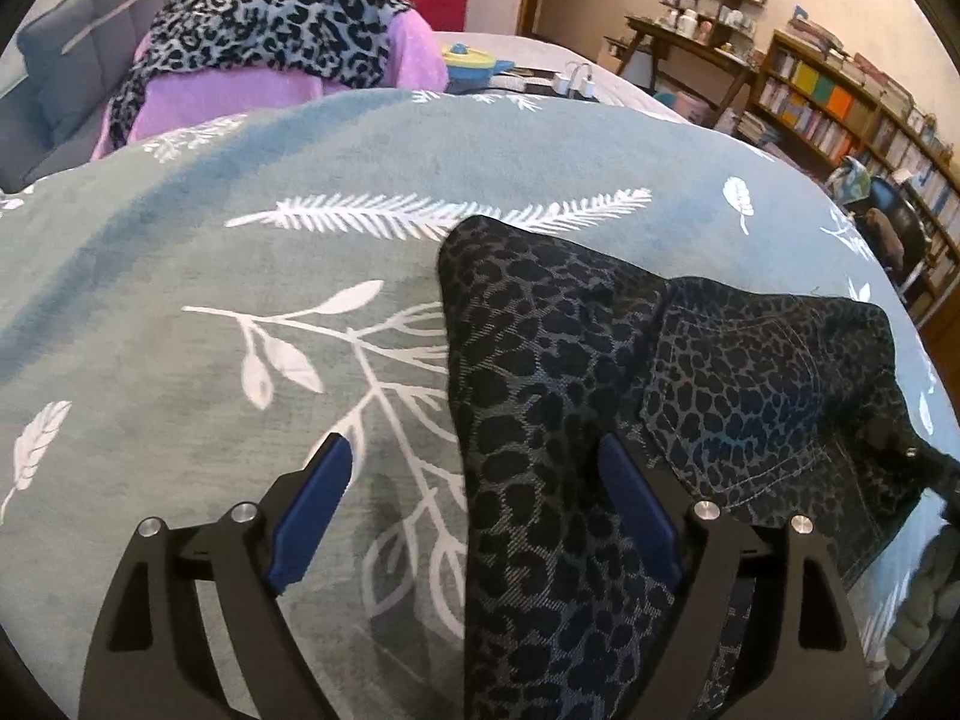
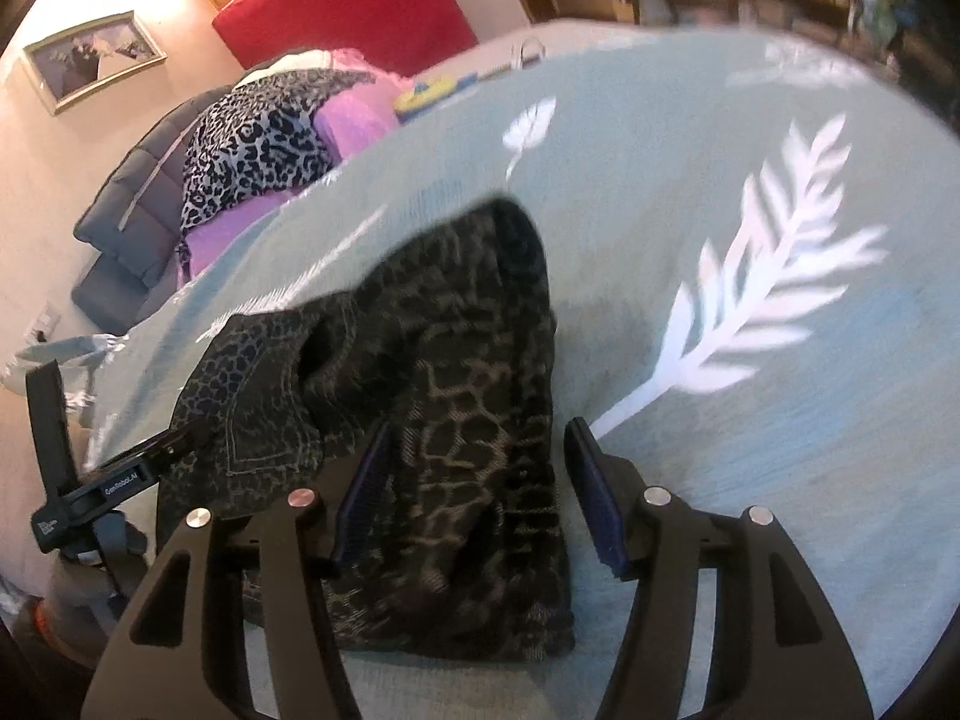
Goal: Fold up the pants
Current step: 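Lower the folded pants onto the bed and open both grippers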
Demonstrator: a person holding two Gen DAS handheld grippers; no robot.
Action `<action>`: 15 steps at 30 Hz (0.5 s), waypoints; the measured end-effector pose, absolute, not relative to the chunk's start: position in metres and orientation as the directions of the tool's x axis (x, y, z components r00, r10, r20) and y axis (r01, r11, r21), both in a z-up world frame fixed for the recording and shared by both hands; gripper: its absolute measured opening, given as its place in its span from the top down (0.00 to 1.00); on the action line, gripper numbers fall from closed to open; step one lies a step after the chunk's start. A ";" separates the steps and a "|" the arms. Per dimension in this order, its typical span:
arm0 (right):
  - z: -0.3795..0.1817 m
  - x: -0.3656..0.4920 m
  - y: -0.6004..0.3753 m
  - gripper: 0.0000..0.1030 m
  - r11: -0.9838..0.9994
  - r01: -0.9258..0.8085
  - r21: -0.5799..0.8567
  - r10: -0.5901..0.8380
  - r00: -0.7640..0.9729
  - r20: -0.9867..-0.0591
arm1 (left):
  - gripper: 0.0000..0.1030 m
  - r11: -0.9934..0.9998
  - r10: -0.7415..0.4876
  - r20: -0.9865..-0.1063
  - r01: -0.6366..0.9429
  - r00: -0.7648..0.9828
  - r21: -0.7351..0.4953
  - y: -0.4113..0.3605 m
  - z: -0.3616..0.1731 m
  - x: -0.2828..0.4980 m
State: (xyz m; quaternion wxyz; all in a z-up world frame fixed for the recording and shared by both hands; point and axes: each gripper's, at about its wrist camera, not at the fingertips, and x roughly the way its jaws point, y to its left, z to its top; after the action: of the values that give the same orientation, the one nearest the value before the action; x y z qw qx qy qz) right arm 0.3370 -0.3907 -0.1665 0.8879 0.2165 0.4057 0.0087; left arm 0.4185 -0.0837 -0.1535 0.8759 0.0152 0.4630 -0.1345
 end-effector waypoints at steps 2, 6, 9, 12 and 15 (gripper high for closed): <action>-0.153 0.331 -0.385 0.41 0.924 0.153 0.351 0.153 0.693 -0.705 | 0.19 0.968 -0.206 -0.815 0.236 0.542 -0.088 -0.083 -0.148 0.416; -0.132 0.321 -0.372 0.41 0.954 0.132 0.268 0.092 0.722 -0.686 | 0.19 0.970 -0.183 -0.799 0.237 0.573 -0.052 -0.082 -0.135 0.405; -0.121 0.314 -0.360 0.38 0.966 0.108 0.235 0.081 0.736 -0.672 | 0.14 0.965 -0.168 -0.780 0.261 0.603 -0.005 -0.085 -0.122 0.393; -0.113 0.306 -0.351 0.30 0.968 0.092 0.235 0.088 0.749 -0.657 | 0.11 0.957 -0.166 -0.751 0.289 0.639 0.034 -0.089 -0.109 0.377; -0.105 0.297 -0.342 0.29 0.970 0.077 0.229 0.094 0.754 -0.650 | 0.11 0.949 -0.165 -0.734 0.310 0.658 0.065 -0.093 -0.097 0.362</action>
State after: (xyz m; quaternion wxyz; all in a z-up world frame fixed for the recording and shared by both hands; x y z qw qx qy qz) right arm 0.2967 -0.3419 -0.1047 0.9286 0.1215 0.3507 0.0045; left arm 0.3619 -0.0932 -0.0967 0.9059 0.0924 0.3920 -0.1310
